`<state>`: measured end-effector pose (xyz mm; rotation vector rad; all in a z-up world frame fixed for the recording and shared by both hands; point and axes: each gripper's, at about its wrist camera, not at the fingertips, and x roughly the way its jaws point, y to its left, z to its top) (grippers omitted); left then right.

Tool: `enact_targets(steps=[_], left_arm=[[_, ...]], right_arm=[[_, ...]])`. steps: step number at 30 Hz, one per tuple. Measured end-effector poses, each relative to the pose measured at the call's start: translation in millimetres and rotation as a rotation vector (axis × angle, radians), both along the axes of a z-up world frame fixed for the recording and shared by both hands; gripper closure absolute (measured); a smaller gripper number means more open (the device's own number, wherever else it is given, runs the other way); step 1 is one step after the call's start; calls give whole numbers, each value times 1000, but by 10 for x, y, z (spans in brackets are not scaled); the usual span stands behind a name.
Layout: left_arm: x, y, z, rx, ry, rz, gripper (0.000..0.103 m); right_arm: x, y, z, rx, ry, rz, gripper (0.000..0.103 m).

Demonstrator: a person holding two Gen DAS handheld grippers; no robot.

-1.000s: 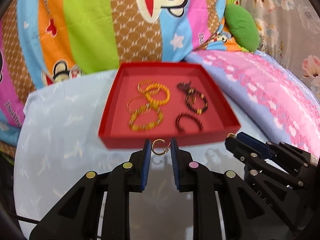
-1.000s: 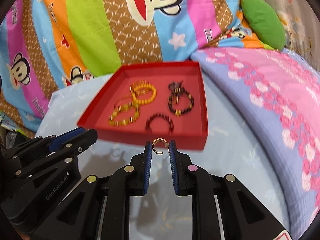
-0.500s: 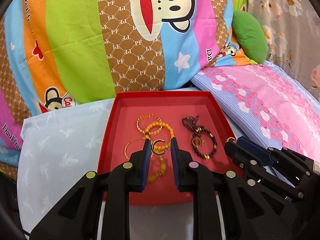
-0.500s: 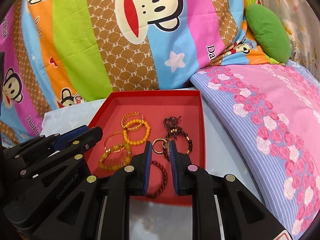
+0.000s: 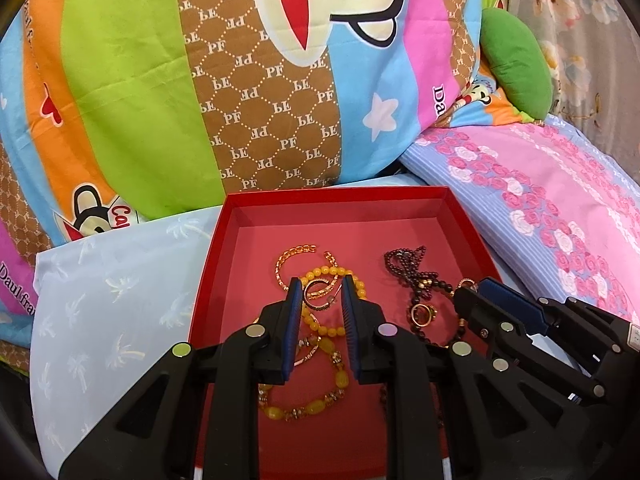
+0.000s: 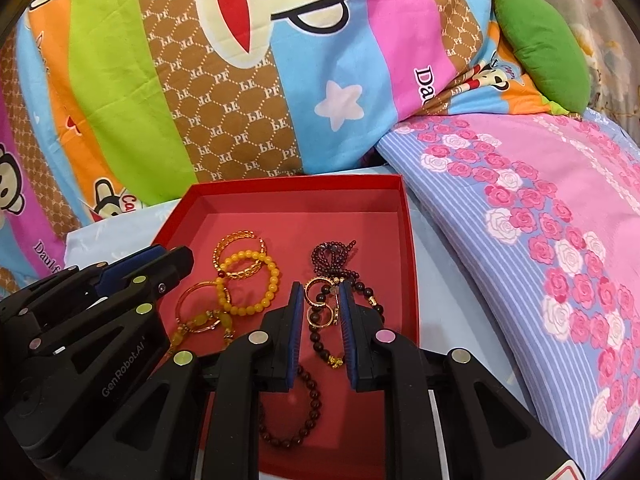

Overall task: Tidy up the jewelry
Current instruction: 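Carry both hoop earrings into the red box and open both tools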

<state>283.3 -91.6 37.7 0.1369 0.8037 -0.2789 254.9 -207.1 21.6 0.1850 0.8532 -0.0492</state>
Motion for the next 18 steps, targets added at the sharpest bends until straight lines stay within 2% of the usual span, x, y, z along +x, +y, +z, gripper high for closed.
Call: enact_targets(steps=[16,17,18], left_arm=[[158,-17,-189,13,15,13,83],[158,-18,-193,17,10,19,82],[155,-18,-197,20,7,23,76]], right_arm=[[139,-23,-195,-5,24,-8,84],[142,-27,-200,-8,24,-9,83],[143,-28,-202,-10,23,-10,80]])
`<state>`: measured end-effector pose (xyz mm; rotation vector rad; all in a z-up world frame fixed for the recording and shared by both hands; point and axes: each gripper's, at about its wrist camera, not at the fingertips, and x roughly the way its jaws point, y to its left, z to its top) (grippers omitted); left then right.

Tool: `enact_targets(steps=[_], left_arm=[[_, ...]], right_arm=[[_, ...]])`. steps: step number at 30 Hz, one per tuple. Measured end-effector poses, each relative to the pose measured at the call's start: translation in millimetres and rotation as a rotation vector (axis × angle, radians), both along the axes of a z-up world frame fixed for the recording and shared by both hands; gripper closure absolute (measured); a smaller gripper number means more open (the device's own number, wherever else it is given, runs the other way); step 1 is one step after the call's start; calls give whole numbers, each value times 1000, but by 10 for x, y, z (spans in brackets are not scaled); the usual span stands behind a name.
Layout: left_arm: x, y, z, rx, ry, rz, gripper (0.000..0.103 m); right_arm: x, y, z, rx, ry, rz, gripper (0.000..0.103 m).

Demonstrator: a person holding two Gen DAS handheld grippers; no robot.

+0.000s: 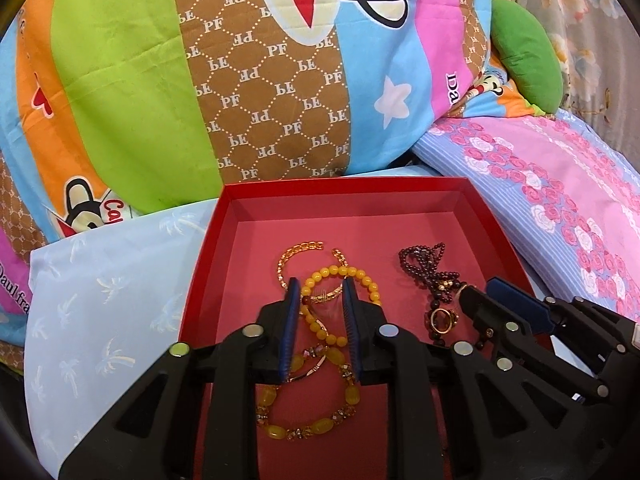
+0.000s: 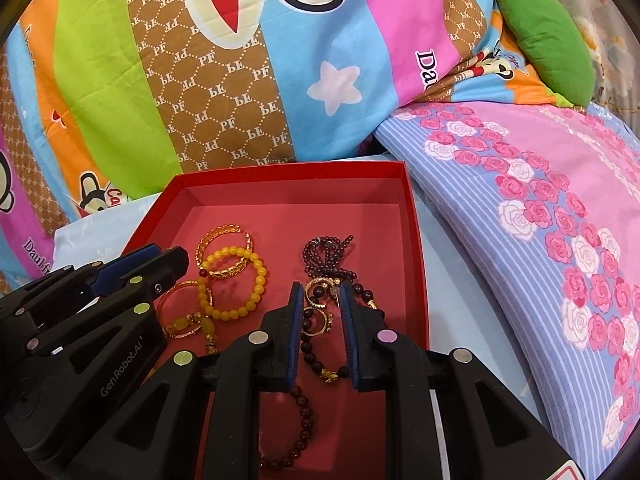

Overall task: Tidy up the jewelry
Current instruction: 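Carry both hoop earrings into the red box and open both tools, then withdraw both open tools out of the red box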

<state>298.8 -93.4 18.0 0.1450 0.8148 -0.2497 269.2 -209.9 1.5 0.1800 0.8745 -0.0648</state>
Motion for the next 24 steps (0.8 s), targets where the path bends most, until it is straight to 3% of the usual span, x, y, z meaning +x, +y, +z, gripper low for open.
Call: enact_targets(steps=[1,4,14,17,24], left_arm=[[-4,0,-3,1,-4,2,66],[-29,-13,-8,23,-22,12,61],[-214,31,58,15,-22,25,58],[-329,85,118,2,-24,34,52],[-658,191,268,-4,-37,50,50]], right_arm=[[-1,-4,0,-2,-1,-3,78],[-13,-7,2,-14,0,-13,73],[-204,16,137,-31,-12,-30,72],[-333,33,219,-32,-12,-50,71],[-710,122,410,-69,-49,-81,60]])
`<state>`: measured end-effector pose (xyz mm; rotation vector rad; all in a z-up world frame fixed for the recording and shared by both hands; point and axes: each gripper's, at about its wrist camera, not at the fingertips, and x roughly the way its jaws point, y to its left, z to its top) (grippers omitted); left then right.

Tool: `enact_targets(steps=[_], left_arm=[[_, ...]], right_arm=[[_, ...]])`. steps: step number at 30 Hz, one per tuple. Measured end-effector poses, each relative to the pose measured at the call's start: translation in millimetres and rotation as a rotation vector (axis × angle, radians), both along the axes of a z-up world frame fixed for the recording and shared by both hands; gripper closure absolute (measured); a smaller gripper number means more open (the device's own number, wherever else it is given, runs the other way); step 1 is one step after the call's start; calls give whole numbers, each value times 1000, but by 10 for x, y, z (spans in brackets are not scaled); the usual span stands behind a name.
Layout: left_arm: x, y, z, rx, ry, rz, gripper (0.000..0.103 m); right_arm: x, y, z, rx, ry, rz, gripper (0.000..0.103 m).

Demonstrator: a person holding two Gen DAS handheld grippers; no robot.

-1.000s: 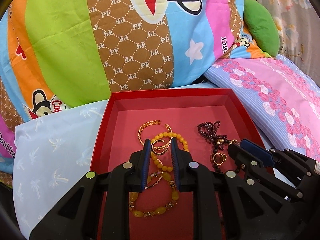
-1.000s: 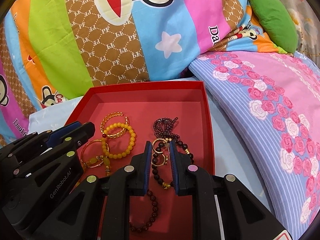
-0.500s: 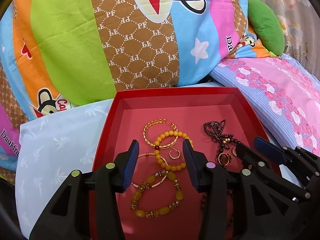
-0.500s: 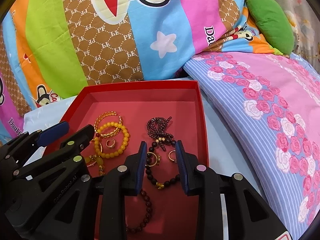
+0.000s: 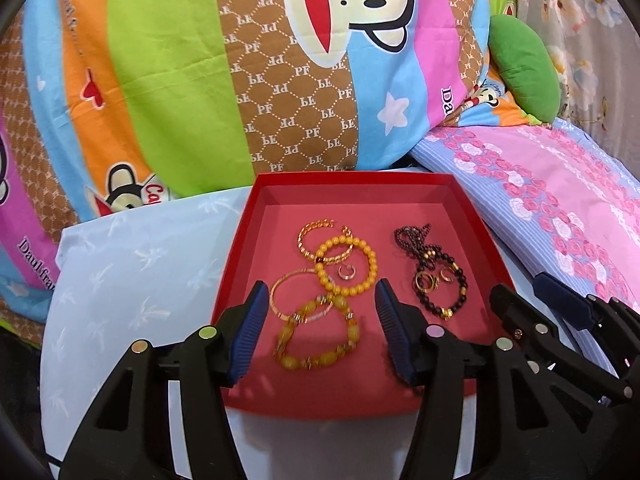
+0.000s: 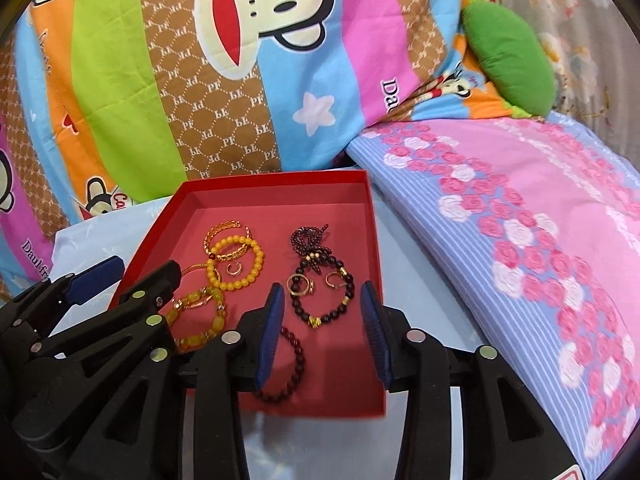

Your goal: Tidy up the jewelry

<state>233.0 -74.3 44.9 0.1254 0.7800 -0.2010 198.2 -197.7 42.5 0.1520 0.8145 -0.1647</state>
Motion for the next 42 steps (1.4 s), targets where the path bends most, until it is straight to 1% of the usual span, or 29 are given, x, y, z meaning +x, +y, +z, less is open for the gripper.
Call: enact_targets(steps=[6,8,12,20,22,25,27,28,34,37,42], left_arm=[[-239,120,59,-13,2,17,45],[-320,153,71,-9,-1,19,44],[-432,175,66,6,-3,17,43],[-560,255,-9,12,6,41,30],[-577,278,-37,16,10,53,25],[-596,322,-81,10,17,66,20],[-607,353,-104,6,20,72,17],[-613,371,-117,4,22,76,16],[-640,419,-180,3,27,83,12],[-651,441,-204,1,31,89,11],[-655,444,-238,8,38,94,10]], right_arm=[[-242,23,60,12,-4,-6,48],[-313,30,63,16,-5,-9,47],[-443,71,56,15,-1,-7,46],[-590,101,-12,22,13,-2,46],[-616,103,-31,14,14,-6,43],[-651,99,-56,1,15,-12,37],[-666,80,-84,5,25,-18,30],[-668,71,-98,10,29,-20,29],[-690,51,-178,21,56,-29,19],[-690,54,-205,23,70,-30,19],[-706,96,-197,-19,61,-26,17]])
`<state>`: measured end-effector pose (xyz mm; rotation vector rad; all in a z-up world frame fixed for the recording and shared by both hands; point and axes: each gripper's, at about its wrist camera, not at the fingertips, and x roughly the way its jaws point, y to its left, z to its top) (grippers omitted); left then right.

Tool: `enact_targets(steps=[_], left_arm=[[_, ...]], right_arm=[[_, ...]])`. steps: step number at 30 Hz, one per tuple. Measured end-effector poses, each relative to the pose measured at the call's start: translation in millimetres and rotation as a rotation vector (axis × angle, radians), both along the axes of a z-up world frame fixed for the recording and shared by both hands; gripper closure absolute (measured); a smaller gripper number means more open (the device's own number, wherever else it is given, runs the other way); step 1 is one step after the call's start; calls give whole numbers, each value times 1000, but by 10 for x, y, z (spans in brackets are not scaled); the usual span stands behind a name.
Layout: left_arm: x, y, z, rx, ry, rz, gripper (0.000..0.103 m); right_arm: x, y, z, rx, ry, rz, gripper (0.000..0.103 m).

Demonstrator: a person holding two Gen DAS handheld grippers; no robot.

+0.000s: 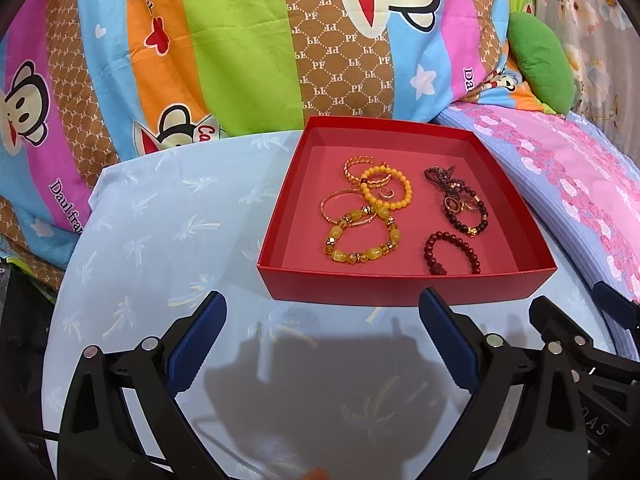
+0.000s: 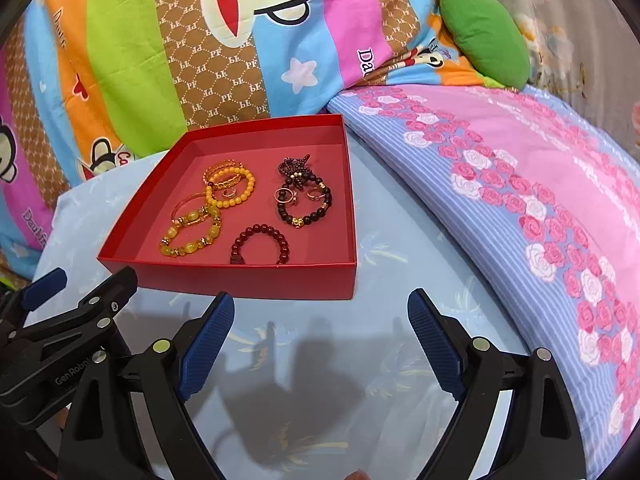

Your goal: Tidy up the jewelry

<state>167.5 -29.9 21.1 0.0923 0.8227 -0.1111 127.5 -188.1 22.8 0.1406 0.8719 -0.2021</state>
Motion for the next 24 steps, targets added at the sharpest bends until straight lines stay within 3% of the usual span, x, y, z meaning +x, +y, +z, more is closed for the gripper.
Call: enact_targets(steps=[3,24], left_arm=[[2,14,0,6,-4,14,10],[5,29,22,23,8,14,9]], right_arm=[[-4,-10,6,-5,-4,-9,5],[-31,1,12,-18,-7,-12,6]])
